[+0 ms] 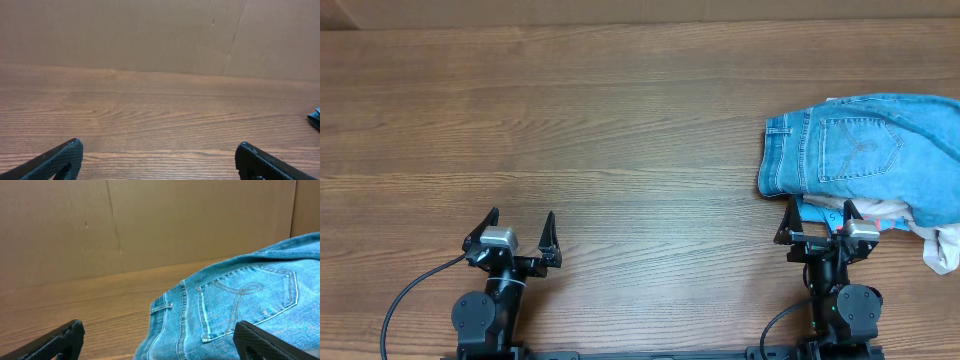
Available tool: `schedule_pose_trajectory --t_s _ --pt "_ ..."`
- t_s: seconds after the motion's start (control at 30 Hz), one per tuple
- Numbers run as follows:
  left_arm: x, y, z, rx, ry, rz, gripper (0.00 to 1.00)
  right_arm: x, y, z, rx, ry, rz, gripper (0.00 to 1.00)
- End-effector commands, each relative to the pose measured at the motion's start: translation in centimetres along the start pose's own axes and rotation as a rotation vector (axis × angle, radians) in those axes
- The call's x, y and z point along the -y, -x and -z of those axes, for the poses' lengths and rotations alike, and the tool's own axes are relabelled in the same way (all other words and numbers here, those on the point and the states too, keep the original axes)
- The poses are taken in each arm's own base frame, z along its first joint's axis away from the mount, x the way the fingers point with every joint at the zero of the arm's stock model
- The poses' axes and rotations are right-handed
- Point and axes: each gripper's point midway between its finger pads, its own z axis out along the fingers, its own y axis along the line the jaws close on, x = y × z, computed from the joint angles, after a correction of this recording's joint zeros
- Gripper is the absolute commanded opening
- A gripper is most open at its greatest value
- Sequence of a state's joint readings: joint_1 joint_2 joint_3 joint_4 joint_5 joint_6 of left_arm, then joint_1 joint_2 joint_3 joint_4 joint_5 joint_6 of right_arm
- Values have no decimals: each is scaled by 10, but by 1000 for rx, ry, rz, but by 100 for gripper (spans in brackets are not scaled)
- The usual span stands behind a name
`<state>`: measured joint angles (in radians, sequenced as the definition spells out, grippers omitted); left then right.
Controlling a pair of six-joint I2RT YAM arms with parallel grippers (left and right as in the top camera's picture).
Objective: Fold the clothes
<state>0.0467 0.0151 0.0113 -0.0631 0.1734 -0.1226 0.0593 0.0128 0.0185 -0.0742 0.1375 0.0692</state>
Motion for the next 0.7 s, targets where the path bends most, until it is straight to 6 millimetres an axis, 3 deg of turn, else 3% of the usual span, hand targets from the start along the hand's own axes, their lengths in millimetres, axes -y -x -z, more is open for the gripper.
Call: schedule_pose_trajectory --t_s 0.0,0.57,0.63,0.67 --pt "-4 -2 0 1 22 -18 100 1 -2 0 4 -2 6 100" --pt "-5 -2 0 -3 23 -17 100 -1 -2 0 4 6 5 100" --pt "-5 -2 0 -3 23 -17 100 -19 -3 1 -10 113 -75 100" --pt "-5 -2 0 -3 23 -17 100 -45 -9 6 -60 263 -175 100"
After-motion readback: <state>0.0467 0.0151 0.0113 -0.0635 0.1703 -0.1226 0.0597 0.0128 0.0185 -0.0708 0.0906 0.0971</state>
